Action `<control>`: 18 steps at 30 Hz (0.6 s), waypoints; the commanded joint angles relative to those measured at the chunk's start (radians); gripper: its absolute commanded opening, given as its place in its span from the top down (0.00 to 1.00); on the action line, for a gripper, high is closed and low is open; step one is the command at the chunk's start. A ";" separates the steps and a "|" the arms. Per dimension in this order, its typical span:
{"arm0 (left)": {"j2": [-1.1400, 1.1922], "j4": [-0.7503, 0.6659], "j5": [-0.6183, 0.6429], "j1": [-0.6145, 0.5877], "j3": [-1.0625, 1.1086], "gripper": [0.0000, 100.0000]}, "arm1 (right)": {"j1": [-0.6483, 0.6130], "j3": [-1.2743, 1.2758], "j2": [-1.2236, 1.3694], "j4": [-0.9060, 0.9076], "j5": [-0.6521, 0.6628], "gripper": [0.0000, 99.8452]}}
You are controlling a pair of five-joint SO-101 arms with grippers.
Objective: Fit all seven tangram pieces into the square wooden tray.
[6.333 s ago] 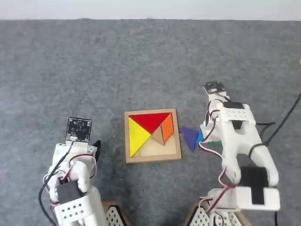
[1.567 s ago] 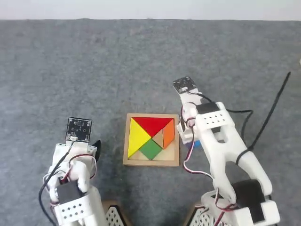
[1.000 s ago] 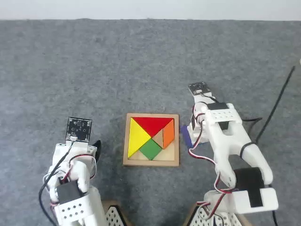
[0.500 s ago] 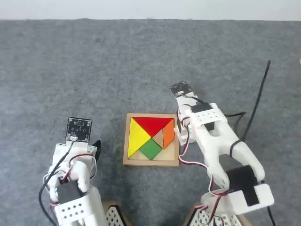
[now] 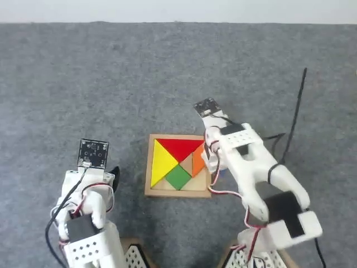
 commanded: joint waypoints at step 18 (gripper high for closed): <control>0.003 -0.003 -0.011 0.000 -0.007 0.72 | 0.140 -0.083 0.050 0.120 -0.031 0.96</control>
